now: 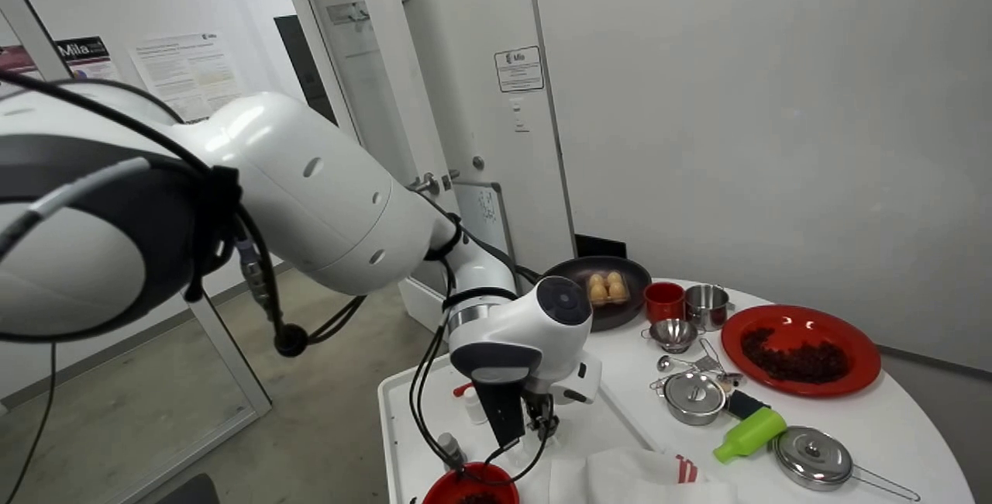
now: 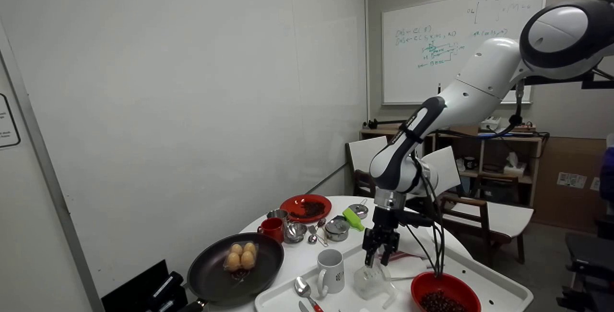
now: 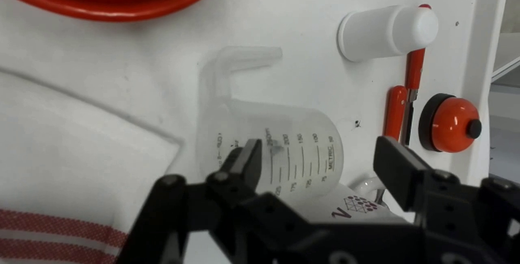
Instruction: Put the mug on the left side of the sharpie
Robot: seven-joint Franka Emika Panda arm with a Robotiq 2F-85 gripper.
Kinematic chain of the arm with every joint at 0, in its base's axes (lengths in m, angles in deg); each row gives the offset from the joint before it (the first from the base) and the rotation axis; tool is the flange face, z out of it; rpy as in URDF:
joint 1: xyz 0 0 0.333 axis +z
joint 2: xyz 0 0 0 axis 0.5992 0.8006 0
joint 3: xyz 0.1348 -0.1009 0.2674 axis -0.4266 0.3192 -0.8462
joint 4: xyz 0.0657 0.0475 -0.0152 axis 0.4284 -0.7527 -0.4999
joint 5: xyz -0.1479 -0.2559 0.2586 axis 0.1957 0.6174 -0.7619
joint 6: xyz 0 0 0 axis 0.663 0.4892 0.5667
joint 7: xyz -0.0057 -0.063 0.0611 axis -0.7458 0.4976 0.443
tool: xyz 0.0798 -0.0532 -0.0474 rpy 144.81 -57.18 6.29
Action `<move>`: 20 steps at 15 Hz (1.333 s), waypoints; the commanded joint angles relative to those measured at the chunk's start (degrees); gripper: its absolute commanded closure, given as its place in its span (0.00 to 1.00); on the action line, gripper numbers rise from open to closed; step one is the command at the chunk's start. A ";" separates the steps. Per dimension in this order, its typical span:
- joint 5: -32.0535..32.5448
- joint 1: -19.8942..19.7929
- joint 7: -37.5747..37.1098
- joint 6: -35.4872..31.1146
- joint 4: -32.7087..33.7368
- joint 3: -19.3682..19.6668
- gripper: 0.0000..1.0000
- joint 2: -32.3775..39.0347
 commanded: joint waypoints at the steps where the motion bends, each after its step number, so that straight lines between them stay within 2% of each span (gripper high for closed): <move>1: -0.63 0.27 0.97 1.54 2.35 0.19 0.00 2.18; 5: -0.90 -0.22 1.48 1.04 1.51 -0.27 0.00 1.16; 12: 0.27 0.05 5.03 -2.40 -1.71 -0.56 0.00 -5.09; 16: 1.18 0.42 7.91 -1.13 -0.62 -0.58 0.00 -6.31; 20: 5.73 1.08 14.52 6.15 3.34 0.27 0.00 -3.51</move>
